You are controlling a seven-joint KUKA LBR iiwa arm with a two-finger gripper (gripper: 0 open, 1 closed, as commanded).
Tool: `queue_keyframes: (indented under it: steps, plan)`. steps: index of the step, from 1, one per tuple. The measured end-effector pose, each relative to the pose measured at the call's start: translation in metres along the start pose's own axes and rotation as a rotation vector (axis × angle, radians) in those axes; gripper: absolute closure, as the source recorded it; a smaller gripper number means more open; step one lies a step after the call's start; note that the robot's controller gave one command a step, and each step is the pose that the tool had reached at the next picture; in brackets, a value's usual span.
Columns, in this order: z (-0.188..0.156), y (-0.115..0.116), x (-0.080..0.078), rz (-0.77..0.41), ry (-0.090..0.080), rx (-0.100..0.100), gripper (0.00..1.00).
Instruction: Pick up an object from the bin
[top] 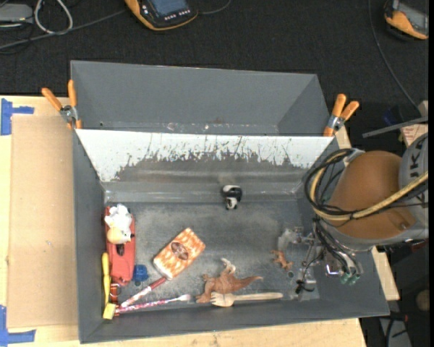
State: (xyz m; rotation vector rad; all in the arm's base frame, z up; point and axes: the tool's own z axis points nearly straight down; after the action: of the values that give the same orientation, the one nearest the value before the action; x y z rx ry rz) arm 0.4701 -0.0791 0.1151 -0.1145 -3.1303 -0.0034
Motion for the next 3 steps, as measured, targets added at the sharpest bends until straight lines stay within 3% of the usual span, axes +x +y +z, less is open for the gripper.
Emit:
queue_keyframes:
  steps: [1,2,3]
  plan:
    - [-0.018,0.000,0.000,0.028,-0.006,0.001,0.00]
    - [-0.029,0.013,-0.003,0.106,-0.010,0.001,0.00]
    - [-0.030,0.026,0.003,0.103,-0.009,0.000,0.00]
